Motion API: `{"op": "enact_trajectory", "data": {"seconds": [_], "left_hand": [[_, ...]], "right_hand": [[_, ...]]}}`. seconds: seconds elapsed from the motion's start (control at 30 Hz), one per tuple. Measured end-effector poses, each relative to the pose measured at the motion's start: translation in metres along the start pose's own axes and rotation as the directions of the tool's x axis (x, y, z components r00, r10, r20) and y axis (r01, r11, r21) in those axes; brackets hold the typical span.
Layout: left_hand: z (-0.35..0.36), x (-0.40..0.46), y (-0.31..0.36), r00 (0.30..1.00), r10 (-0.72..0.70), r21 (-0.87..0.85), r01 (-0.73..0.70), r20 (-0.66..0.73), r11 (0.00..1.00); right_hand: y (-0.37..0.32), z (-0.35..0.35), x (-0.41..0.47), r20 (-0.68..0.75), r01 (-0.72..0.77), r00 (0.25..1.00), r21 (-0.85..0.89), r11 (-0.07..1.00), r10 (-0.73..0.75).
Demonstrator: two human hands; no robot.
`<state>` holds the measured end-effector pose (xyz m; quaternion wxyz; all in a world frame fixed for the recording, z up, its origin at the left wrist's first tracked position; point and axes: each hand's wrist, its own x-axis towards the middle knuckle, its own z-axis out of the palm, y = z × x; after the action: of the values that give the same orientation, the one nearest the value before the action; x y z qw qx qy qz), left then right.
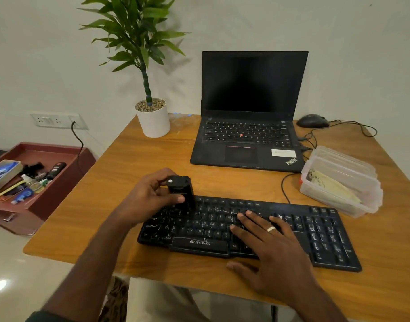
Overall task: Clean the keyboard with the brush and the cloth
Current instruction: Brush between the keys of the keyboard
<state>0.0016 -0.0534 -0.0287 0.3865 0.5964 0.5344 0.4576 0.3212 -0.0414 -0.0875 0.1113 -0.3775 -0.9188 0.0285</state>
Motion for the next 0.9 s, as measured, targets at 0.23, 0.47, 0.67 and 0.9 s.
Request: {"op": "enact_trajectory", "data": {"seconds": [0.23,0.47,0.67,0.9], "left_hand": [[0.066,0.020,0.005,0.994,0.105,0.037,-0.104,-0.018,0.994],[0.037,0.006,0.010,0.976,0.109,-0.060,-0.123,-0.189,0.991],[0.058,0.018,0.011,0.989,0.129,0.123,-0.137,0.077,0.983],[0.095,0.033,0.013,0.983,0.139,-0.122,-0.153,-0.117,0.981]], "right_hand": [[0.000,-0.002,0.000,0.024,-0.021,1.000,0.000,1.000,0.021],[0.000,-0.001,0.000,0.015,-0.024,1.000,0.011,1.000,0.023],[0.000,-0.001,0.000,0.011,-0.017,1.000,0.006,1.000,0.017],[0.001,-0.002,-0.002,-0.015,-0.009,1.000,0.035,0.999,0.010]]}}
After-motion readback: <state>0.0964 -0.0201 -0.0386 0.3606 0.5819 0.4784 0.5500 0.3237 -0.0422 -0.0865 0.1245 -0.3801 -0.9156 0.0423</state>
